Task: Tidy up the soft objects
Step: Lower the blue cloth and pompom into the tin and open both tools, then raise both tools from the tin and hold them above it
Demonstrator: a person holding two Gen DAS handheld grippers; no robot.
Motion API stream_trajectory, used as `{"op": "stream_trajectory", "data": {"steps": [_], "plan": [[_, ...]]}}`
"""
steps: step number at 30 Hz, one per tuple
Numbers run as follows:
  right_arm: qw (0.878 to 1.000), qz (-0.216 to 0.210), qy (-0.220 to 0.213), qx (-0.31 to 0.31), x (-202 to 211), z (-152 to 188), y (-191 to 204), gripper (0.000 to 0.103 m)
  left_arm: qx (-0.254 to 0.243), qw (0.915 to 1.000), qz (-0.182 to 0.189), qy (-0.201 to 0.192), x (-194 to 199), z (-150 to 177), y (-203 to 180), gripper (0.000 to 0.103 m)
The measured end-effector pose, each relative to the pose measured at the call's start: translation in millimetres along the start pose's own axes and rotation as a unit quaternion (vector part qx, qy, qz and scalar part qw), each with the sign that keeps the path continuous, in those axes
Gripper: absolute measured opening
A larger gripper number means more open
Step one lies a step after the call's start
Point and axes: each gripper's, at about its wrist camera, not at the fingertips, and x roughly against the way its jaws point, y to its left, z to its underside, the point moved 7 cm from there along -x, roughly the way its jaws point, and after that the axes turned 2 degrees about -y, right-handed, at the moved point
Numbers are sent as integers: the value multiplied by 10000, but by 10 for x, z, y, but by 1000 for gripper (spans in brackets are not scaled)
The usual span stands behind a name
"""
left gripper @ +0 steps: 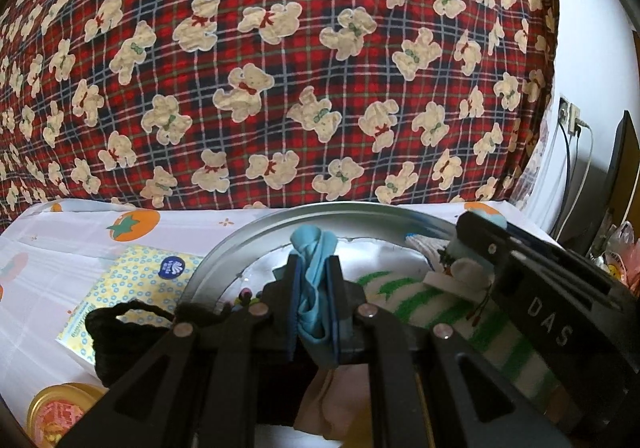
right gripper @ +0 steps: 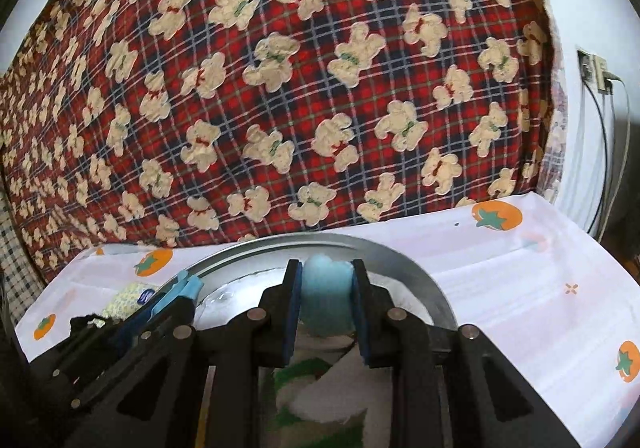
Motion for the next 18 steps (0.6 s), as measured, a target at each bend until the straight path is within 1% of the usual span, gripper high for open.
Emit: {"op": "stream_trajectory", "data": {"steps": [1,2,3,4,5,6,7,8,9,11,14,18], "plan": [[10000,17,-1,21,1,6,9,33,-22,10000,-17,-6,1,1,-3,12],[10000,24,-5,37,3,8,18,37,-33,10000,-38,-16,0,2,-2,23],[10000,24,-13,50,12,5,25,50,-52,9999,-94,-31,4,1,2,44],[10000,22,-64,37,32,-3,26,66,-53,9999,-114,-56,16,-4,1,58],[9999,25,-160,13,67,-18,21,73,-72,9999,-113,-73,25,-5,-3,83],[9994,35,-352,-23,133,-48,10,81,-72,9999,-80,-94,48,-9,-8,101],[9987,55,-513,-49,189,-76,-1,85,-29,9998,-41,-187,98,-30,-8,102],[9978,105,-658,-45,240,-99,-13,86,-8,9996,-51,-268,136,-48,-7,102],[9969,186,-765,-10,281,-117,-24,88,-43,9990,-160,-405,196,-68,-5,103],[9962,273,-830,33,306,-125,-39,88,-169,9976,-241,-630,287,-100,-23,103],[9964,256,-813,-8,294,-116,-51,88,-233,9978,-160,-604,315,-91,-42,103],[9951,263,-948,-5,350,-122,-46,88,-254,9976,-204,-604,365,-66,2,103]]}}
